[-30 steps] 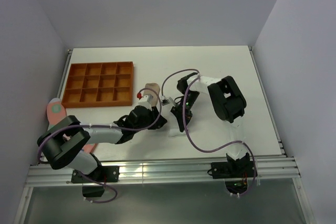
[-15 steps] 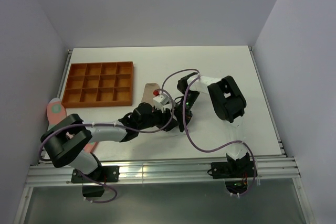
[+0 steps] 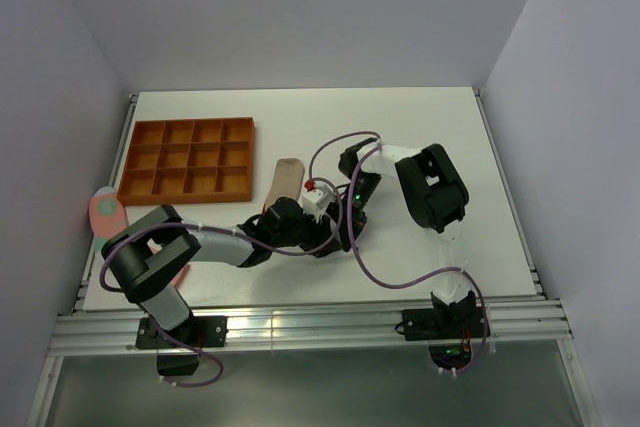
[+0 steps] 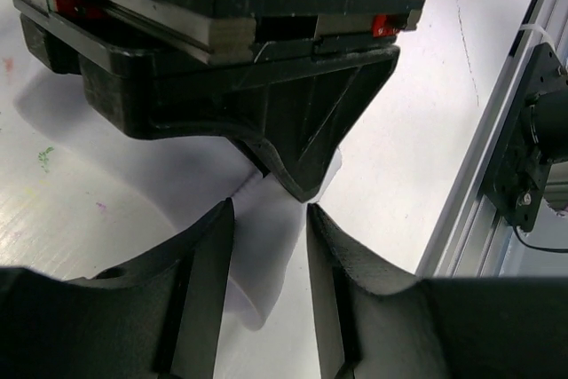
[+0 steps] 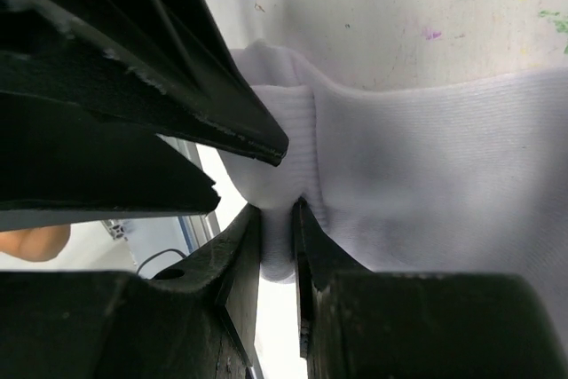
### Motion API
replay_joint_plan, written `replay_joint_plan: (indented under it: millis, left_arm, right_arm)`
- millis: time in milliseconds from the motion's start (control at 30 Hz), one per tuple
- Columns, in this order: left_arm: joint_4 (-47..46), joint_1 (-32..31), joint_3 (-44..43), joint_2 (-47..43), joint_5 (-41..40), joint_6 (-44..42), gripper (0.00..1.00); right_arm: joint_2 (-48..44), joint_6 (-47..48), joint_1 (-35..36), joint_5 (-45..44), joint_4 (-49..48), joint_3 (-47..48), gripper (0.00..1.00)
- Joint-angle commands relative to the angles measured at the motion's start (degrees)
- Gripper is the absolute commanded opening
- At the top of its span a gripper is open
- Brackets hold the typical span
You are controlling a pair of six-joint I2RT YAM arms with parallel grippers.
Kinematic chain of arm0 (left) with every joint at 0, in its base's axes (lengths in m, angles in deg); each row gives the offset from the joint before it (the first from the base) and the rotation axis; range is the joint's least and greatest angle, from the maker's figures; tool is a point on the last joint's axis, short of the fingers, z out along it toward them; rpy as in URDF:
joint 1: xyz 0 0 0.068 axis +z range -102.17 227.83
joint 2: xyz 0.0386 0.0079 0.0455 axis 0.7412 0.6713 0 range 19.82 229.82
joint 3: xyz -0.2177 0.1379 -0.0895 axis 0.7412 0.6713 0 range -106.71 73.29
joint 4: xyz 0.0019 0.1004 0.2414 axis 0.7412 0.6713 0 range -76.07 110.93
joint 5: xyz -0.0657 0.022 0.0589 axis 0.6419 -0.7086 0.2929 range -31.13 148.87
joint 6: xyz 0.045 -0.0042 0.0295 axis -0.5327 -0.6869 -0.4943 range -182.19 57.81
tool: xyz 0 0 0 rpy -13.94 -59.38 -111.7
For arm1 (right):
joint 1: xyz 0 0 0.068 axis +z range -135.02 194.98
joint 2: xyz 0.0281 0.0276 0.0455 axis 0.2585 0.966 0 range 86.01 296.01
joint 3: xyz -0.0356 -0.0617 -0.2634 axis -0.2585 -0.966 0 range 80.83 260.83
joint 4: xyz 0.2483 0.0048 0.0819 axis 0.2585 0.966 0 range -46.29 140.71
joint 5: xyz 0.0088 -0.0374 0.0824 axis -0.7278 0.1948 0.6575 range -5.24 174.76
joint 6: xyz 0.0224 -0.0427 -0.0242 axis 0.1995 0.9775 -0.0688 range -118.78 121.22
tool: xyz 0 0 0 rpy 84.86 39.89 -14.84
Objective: Roll the socks
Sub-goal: Roll the sock at the center of the board.
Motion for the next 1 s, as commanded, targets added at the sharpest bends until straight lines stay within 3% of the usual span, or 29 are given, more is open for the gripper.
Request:
replay_joint_plan:
  millis: [0, 267, 367, 400, 567, 600, 700, 967]
  left_arm:
    - [-1.99, -0.27, -1.69, 1.03, 2.44, -1.80, 0.44]
    - [-2.25, -0.27, -2.48, 4.29, 2.54, 0.04, 0.40]
    - [-0.76, -0.53, -3.26, 5.08, 0.79, 1.62, 0.30]
    - [0.72, -0.88, -3.79, 5.25, -0.18, 1.80, 0.21]
    - [10.47, -3.78, -8.43, 7.27, -7.89, 5.40, 0.00]
    - [13.28, -4.30, -9.67, 7.89, -9.14, 5.84, 0.00]
    - [19.53, -6.76, -12.93, 9.82, -13.45, 7.60, 0.00]
    - [31.31, -8.96, -18.20, 11.49, -19.87, 14.10, 0.00]
  right_arm:
    - [2.93, 2.43, -0.43, -5.54, -1.81, 0.27, 0.11]
    - [2.58, 1.39, -0.70, -5.80, -2.78, -0.08, 0.11]
    - [1.17, -1.68, -0.70, -6.50, -5.76, -1.66, 0.12]
    - [0.73, -2.65, -0.70, -7.20, -8.03, -2.10, 0.15]
    - [-3.48, -7.58, -0.79, -9.67, -14.98, -5.53, 0.26]
    - [-4.88, -8.37, -0.79, -10.10, -15.95, -6.14, 0.34]
    - [-8.13, -11.71, -0.87, -11.60, -20.16, -8.43, 0.44]
    - [-14.91, -17.60, -2.89, -13.80, -26.86, -12.30, 0.56]
